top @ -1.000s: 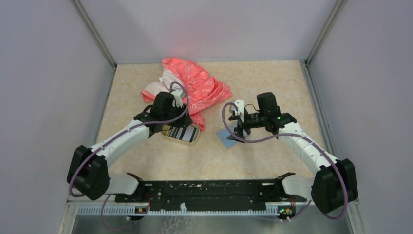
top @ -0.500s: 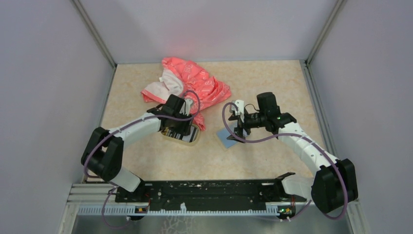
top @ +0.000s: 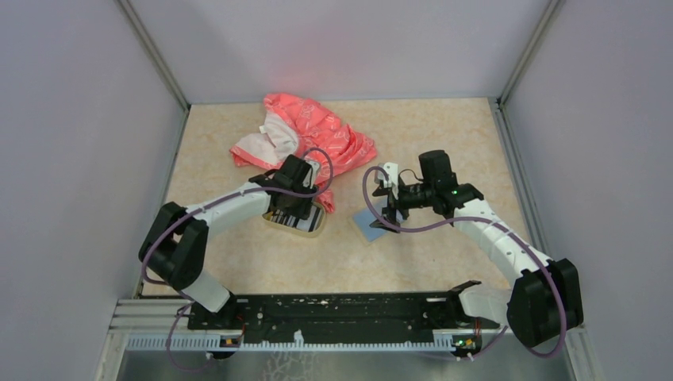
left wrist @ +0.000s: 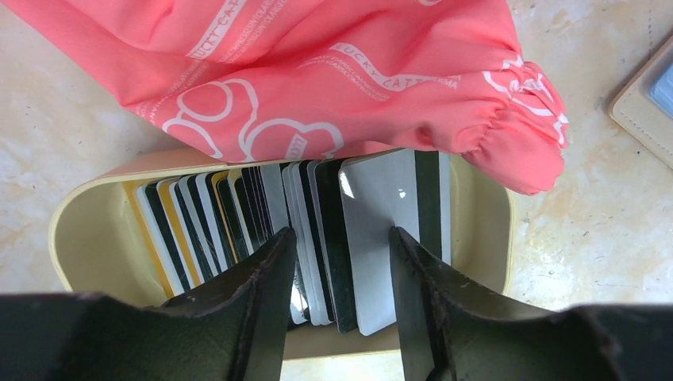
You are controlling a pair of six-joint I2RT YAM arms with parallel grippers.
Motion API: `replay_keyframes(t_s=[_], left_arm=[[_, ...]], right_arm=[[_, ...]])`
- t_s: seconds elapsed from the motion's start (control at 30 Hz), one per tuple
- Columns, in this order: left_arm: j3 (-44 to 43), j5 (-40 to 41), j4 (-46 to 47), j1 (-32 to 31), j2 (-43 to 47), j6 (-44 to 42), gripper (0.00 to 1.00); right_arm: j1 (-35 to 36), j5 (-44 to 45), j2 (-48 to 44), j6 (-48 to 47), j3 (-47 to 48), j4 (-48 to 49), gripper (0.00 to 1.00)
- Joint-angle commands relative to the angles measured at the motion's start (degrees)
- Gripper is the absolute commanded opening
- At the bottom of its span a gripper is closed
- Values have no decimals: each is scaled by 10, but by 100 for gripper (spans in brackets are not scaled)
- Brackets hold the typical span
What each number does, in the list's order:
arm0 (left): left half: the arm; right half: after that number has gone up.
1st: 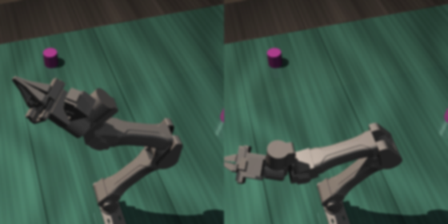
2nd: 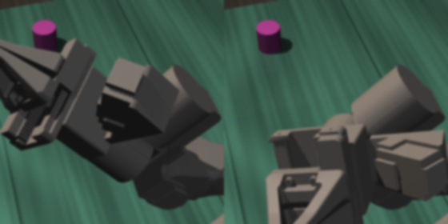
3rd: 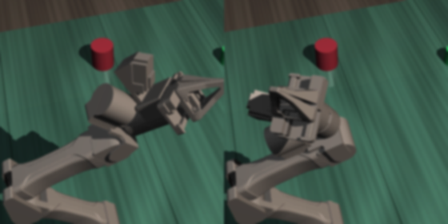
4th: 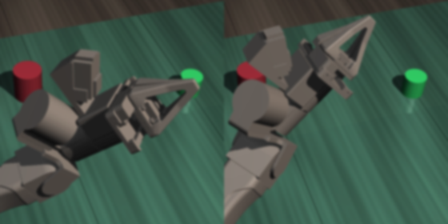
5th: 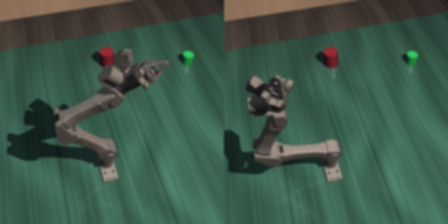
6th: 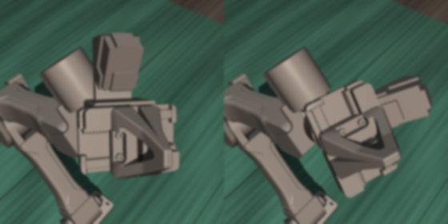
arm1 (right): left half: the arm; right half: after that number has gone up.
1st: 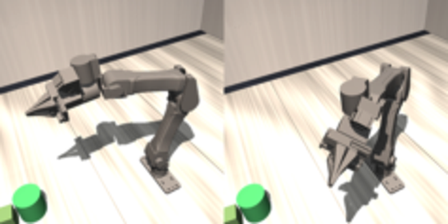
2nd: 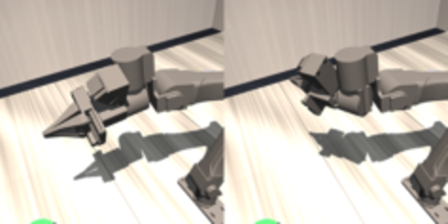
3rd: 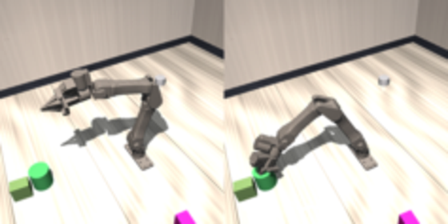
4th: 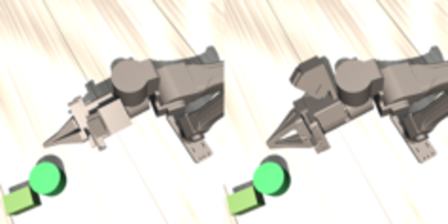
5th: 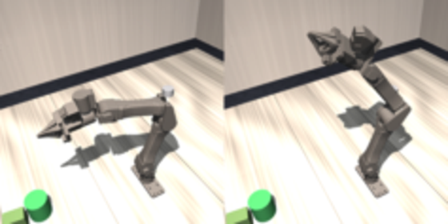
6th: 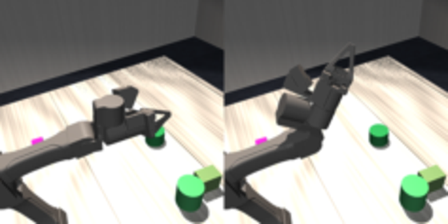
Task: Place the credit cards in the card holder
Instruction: Pick up the credit card from the storage box.
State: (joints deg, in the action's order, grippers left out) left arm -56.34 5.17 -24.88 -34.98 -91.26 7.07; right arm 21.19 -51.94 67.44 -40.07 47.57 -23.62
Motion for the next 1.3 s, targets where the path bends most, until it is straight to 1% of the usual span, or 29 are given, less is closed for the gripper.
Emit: replay_keyframes(t_s=[0.0,0.03,0.17,0.23,0.43,0.57,0.6,0.77,0.9,1.27], left_arm=[[-8,27,-22,-6,-10,15,51],[-9,27,-24,-5,-8,17,49],[-10,13,-28,-6,7,22,36],[-9,0,-27,-6,16,26,33],[-6,-41,-23,-6,26,30,34],[-3,-49,-19,-6,33,38,34],[0,-63,-17,-7,39,41,34],[10,-105,0,-6,62,43,34],[20,-122,18,-6,73,45,34],[27,-173,47,-4,40,46,33]], right_arm=[[-3,-20,-5,-10,5,9,89],[-3,-21,-6,-10,5,9,89],[-3,-21,-6,-10,6,9,89],[-3,-21,-6,-10,6,9,89],[-4,-22,-7,-10,6,9,89],[-4,-22,-7,-10,6,8,89],[-4,-22,-7,-11,6,8,89],[-4,-23,-7,-11,6,8,89],[-4,-23,-8,-11,6,7,89],[-7,-25,-11,-11,7,8,90]])
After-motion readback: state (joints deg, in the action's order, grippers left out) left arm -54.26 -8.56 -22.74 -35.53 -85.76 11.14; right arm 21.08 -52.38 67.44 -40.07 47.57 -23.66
